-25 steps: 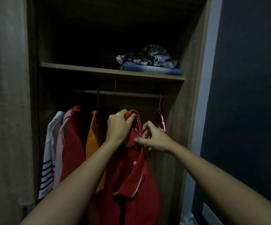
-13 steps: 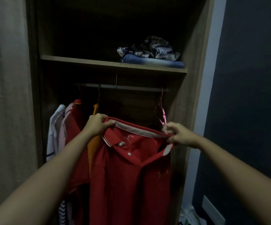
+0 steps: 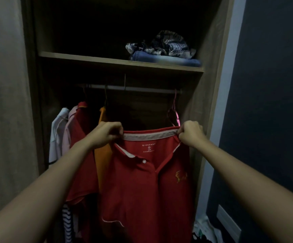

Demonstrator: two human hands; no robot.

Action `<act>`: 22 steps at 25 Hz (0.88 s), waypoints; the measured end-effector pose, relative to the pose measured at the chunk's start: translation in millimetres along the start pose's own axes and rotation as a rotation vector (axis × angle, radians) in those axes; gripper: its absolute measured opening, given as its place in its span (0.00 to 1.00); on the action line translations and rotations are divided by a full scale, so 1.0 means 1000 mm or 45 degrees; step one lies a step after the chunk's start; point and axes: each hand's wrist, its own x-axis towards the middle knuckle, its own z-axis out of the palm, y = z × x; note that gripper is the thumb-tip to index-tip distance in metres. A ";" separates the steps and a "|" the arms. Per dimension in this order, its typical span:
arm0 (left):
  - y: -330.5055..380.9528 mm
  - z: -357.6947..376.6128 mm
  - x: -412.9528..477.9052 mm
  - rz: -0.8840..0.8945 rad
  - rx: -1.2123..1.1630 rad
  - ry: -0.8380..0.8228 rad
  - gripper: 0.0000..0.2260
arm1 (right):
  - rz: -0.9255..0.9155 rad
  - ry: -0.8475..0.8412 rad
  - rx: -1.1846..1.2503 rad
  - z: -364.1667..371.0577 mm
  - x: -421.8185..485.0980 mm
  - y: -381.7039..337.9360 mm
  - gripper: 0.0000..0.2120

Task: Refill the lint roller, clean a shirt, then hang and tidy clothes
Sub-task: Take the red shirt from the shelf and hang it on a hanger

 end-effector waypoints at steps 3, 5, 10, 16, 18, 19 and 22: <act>-0.002 0.011 0.008 -0.128 -0.194 -0.286 0.15 | -0.019 -0.056 -0.048 -0.001 -0.003 -0.005 0.12; 0.000 0.023 0.018 -0.233 -0.392 -0.300 0.09 | -0.099 -0.126 -0.015 -0.004 -0.005 -0.006 0.15; 0.033 0.075 0.079 -0.406 -0.415 0.188 0.12 | -0.192 -0.223 0.045 -0.013 -0.007 -0.006 0.17; 0.073 0.128 0.172 -0.421 -0.613 -0.170 0.18 | -0.192 -0.306 0.039 -0.024 -0.006 0.007 0.15; 0.082 0.147 0.196 -0.425 -0.571 -0.195 0.21 | -0.197 -0.317 -0.001 -0.024 -0.004 0.013 0.15; 0.082 0.157 0.209 -0.461 -0.612 -0.188 0.23 | -0.202 -0.324 -0.013 -0.024 -0.003 0.016 0.16; 0.079 0.182 0.237 -0.580 -0.797 -0.162 0.26 | -0.239 -0.354 -0.044 -0.023 -0.001 0.020 0.16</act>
